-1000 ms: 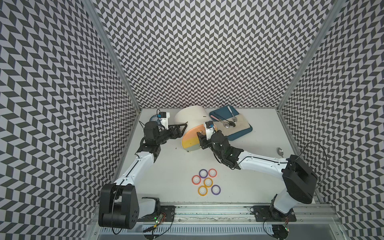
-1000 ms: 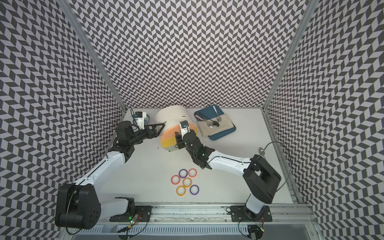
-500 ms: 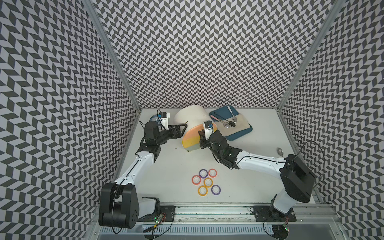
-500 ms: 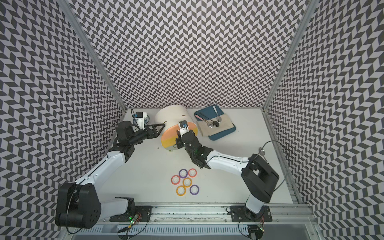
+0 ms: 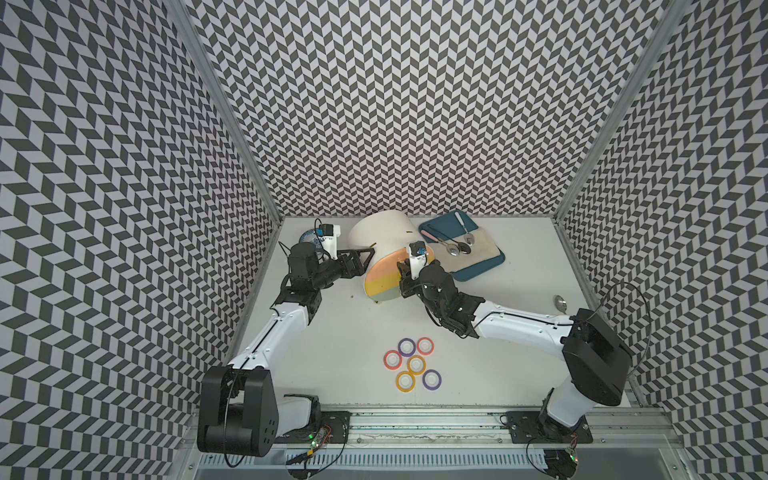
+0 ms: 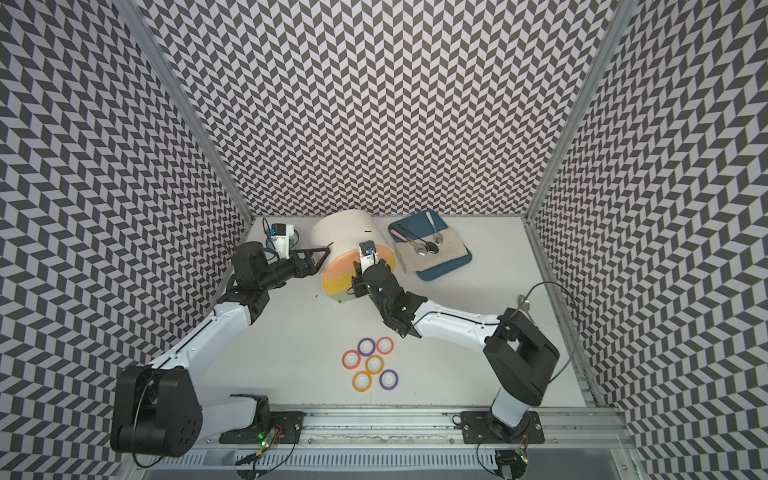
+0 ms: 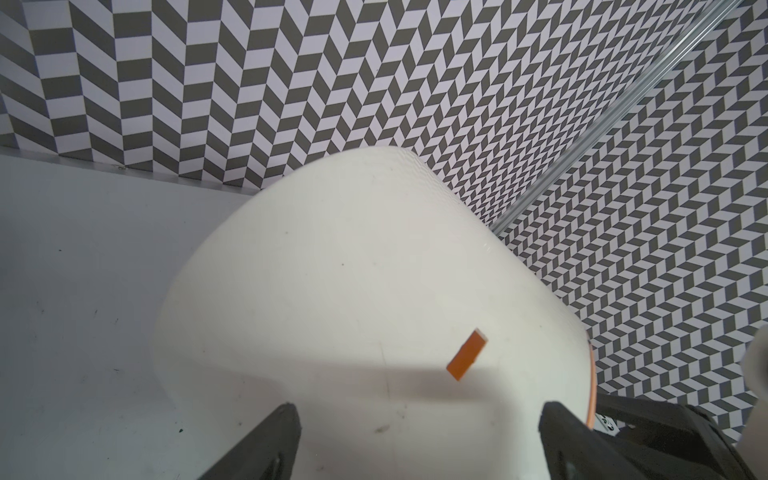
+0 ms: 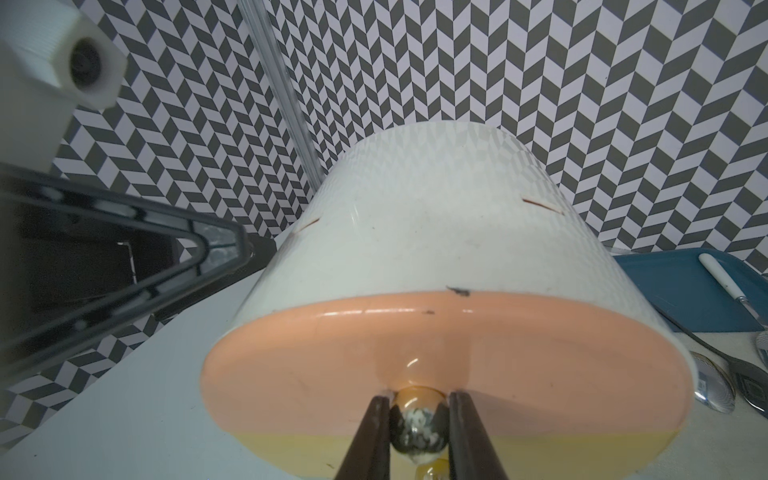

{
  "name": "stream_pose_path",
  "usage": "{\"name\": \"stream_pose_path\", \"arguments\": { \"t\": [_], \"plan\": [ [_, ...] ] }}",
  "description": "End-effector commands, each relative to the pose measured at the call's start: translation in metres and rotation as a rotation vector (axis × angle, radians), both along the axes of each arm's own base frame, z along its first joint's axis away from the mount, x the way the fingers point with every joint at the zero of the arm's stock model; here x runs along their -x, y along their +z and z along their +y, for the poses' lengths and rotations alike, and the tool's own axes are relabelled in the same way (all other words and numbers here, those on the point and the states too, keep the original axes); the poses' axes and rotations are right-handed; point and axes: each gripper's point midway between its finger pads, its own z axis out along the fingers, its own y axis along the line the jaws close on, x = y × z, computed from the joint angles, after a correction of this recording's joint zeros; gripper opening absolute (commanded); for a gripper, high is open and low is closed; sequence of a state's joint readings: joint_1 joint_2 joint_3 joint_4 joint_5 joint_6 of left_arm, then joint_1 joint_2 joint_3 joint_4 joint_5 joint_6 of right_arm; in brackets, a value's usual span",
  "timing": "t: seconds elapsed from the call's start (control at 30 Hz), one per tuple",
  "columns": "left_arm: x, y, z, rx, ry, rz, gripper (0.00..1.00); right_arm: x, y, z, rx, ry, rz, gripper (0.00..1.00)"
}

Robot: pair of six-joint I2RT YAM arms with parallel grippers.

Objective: Place the transparent tape into the drawer according to color
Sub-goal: Open the drawer in the storage box.

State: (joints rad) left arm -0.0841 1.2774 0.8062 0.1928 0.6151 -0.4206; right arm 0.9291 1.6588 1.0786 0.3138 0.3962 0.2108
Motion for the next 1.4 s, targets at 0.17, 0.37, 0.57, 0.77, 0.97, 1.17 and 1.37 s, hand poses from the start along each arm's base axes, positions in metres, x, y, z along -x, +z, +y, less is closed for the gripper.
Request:
{"name": "stream_pose_path", "arguments": {
  "t": [0.17,0.37,0.57,0.77,0.97,1.17,1.37],
  "plan": [
    [-0.006,0.002,0.007,-0.025,0.03,-0.005,0.94,0.028,0.0,-0.014,-0.022,0.022,0.037,0.0],
    [-0.007,0.003,0.008,-0.045,0.033,-0.017,0.93,0.046,-0.008,-0.02,-0.015,0.03,0.062,0.0],
    [-0.007,0.004,0.009,-0.052,0.038,-0.019,0.93,0.058,-0.012,-0.027,-0.012,0.015,0.074,0.0],
    [-0.006,0.003,0.009,-0.055,0.038,-0.017,0.93,0.065,-0.016,-0.031,-0.006,0.01,0.084,0.0],
    [-0.005,0.004,0.009,-0.055,0.037,-0.02,0.94,0.066,-0.013,-0.032,-0.005,0.013,0.08,0.34],
    [-0.004,0.006,0.009,-0.057,0.034,-0.025,0.95,0.075,-0.006,-0.038,-0.031,0.033,0.09,0.73],
    [-0.002,0.01,0.008,-0.053,0.031,-0.034,0.96,0.09,-0.003,-0.048,-0.029,0.07,0.134,1.0]
  ]
}}
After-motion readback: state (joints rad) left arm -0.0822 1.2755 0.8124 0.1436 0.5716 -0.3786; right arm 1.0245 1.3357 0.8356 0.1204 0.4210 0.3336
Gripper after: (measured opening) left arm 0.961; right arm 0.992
